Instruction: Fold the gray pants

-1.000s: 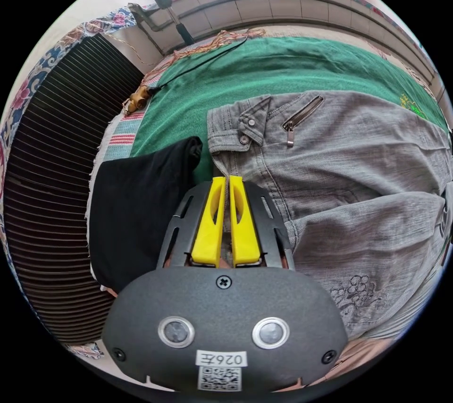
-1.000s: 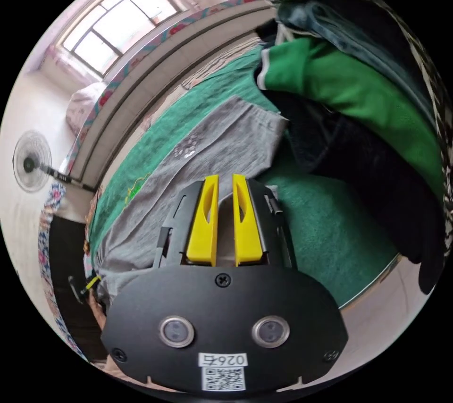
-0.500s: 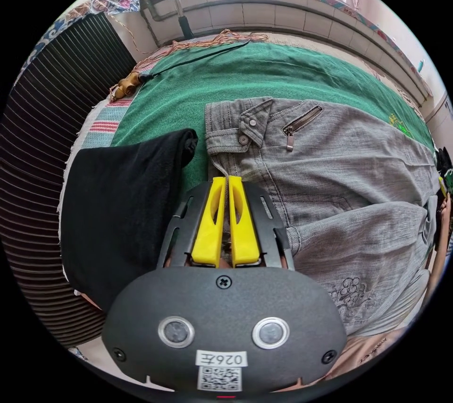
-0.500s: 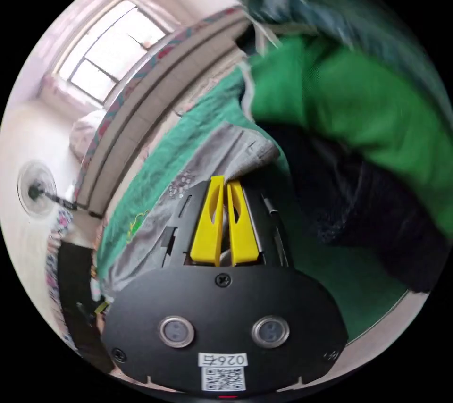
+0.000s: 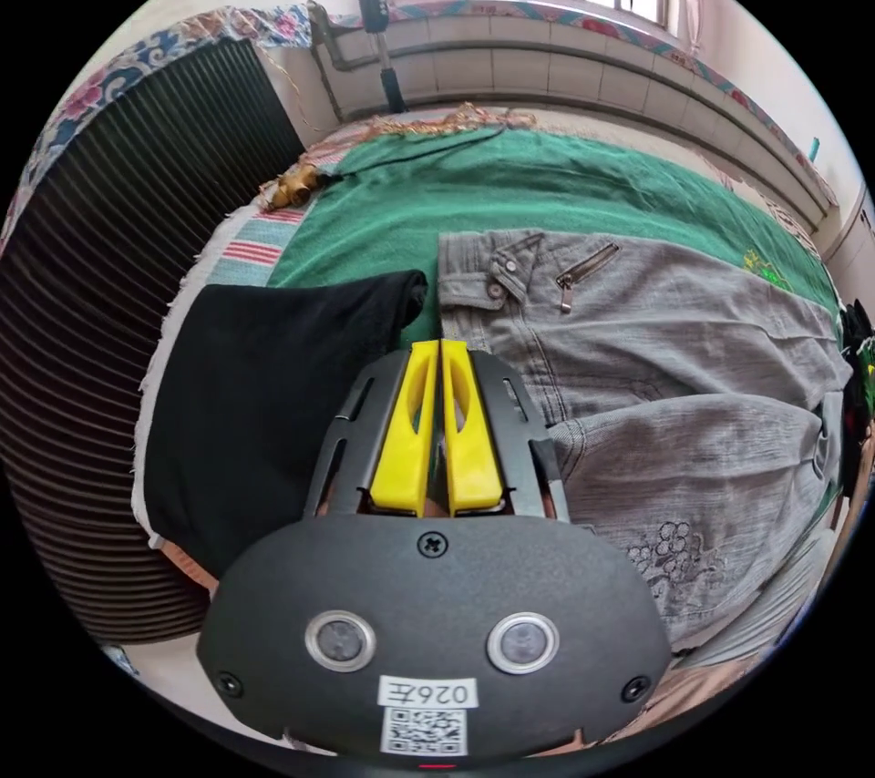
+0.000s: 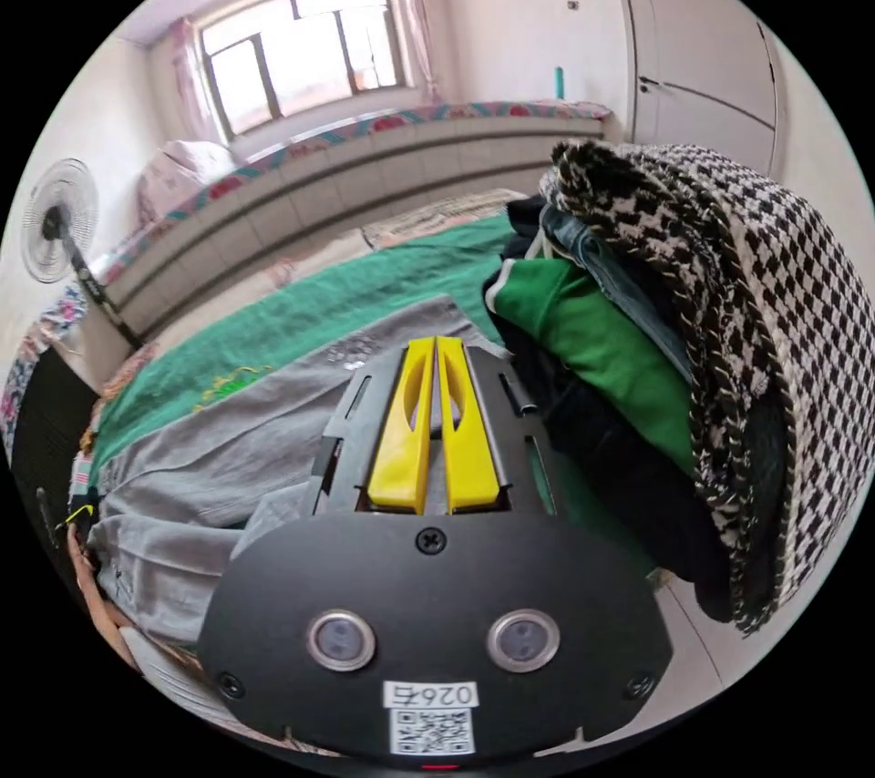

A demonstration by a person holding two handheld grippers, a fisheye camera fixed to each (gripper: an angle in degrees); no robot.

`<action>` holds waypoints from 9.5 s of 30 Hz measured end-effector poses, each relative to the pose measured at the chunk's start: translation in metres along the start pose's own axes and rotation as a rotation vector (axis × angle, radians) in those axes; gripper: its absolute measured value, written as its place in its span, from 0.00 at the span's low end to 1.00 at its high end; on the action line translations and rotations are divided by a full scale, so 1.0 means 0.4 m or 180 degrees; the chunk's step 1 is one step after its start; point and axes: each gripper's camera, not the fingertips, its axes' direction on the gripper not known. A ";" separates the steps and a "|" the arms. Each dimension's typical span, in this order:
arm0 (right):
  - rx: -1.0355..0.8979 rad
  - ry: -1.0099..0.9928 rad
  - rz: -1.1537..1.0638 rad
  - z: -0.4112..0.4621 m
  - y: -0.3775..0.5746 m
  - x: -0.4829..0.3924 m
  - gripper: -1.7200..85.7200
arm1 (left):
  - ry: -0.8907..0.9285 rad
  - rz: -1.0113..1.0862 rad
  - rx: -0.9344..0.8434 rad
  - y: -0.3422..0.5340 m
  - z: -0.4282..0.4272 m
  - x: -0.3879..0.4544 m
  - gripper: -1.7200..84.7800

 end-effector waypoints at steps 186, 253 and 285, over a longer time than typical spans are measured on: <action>-0.1203 -0.1462 -0.4115 -0.310 2.345 2.212 0.10 | 0.1668 0.0102 -0.0936 -0.115 0.401 -0.197 0.26; -0.0258 -0.0436 -0.2075 0.173 0.768 0.753 0.01 | 0.0108 0.0351 0.0304 -0.129 0.088 0.063 0.01; -0.0384 -0.1224 0.1910 -0.342 -1.289 1.174 0.15 | 0.2829 0.2764 0.0627 -0.518 -0.062 1.694 0.17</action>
